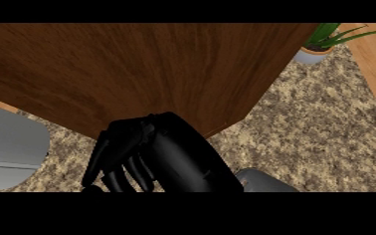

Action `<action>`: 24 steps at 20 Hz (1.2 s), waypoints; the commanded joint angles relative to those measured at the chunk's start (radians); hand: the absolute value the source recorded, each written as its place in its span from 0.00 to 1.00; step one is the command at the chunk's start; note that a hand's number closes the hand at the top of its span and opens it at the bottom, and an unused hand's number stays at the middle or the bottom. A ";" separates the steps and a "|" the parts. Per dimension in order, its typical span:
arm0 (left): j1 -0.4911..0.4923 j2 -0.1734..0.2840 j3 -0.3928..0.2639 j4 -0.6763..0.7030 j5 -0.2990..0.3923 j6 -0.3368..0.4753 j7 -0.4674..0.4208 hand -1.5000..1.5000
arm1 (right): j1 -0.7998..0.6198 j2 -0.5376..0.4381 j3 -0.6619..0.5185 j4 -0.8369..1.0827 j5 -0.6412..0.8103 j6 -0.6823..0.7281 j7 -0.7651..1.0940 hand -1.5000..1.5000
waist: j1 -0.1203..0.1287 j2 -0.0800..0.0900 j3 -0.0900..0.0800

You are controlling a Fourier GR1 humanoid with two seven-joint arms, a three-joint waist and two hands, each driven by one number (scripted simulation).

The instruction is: Pick up the wine, place it into the cabinet and close the cabinet

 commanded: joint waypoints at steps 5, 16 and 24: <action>0.004 -0.043 0.035 -0.004 -0.030 -0.046 0.075 0.00 | -0.181 0.001 -0.157 0.309 -0.031 0.021 -0.150 1.00 | -0.010 0.002 0.001; -0.185 -0.089 -0.121 -0.031 -0.108 0.080 0.203 0.00 | -0.314 -0.054 -0.396 0.636 -0.065 0.169 -0.360 1.00 | -0.031 0.011 0.001; -0.303 -0.149 -0.198 0.048 -0.183 0.145 0.201 0.00 | -0.254 -0.096 -0.382 0.729 -0.029 0.191 -0.486 1.00 | -0.039 0.017 0.000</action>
